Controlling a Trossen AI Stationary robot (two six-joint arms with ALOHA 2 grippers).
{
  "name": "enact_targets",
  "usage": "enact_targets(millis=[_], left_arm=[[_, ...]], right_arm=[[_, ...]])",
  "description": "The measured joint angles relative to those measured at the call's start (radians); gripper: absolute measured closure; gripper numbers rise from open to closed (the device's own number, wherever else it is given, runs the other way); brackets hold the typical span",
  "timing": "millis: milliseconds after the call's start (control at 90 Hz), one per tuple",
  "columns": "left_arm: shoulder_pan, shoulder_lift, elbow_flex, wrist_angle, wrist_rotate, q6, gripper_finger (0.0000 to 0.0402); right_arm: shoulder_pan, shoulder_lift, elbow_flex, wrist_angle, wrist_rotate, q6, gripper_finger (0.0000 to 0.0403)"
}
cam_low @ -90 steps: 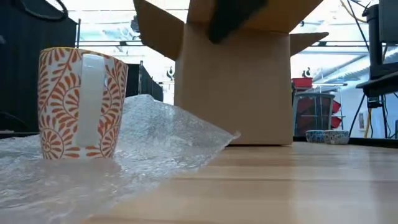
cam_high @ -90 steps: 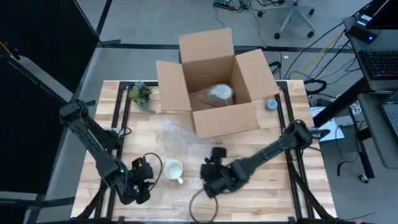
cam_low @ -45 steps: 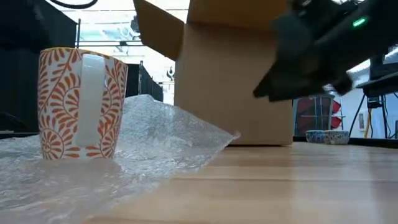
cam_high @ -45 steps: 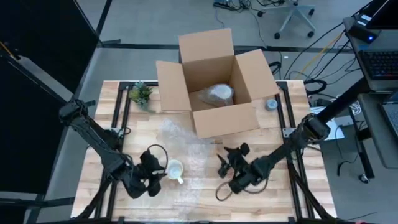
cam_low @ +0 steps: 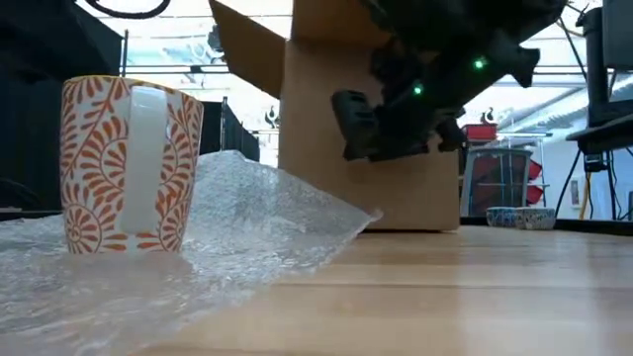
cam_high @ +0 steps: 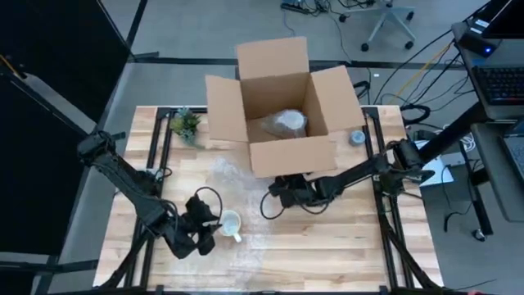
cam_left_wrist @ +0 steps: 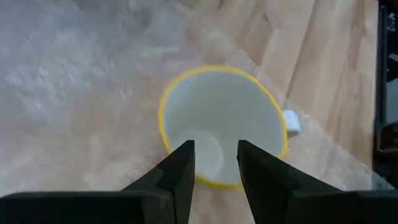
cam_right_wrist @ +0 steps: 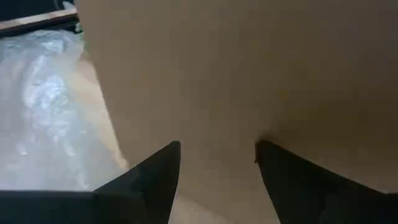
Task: Wrap mug
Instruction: Wrap the orange mug with bubble wrap
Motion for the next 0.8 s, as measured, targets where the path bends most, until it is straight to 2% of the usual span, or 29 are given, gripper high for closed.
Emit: enact_targets(millis=[222,322,444,556,800], left_arm=[[0.004,0.0,0.0,-0.004,-0.002,0.005,0.0292],[0.003,0.0,0.0,-0.003,-0.002,0.003,0.0292],[0.003,0.001,0.0,-0.002,-0.021,0.002,0.0292],[0.004,0.0,0.0,0.0,-0.024,-0.002,0.0292],[0.002,0.001,0.0,0.0,-0.024,0.055,0.0292]], right_arm=[[-0.071,0.0,0.0,0.136,-0.061,-0.136,0.0202],[-0.094,0.0,0.002,0.141,-0.075,-0.157,0.0202],[-0.093,-0.017,0.0,0.113,-0.15,-0.203,0.0202],[-0.042,-0.073,0.0,0.05,-0.198,-0.212,0.0202],[0.174,-0.241,0.0,-0.216,-0.348,-0.158,0.0202]])
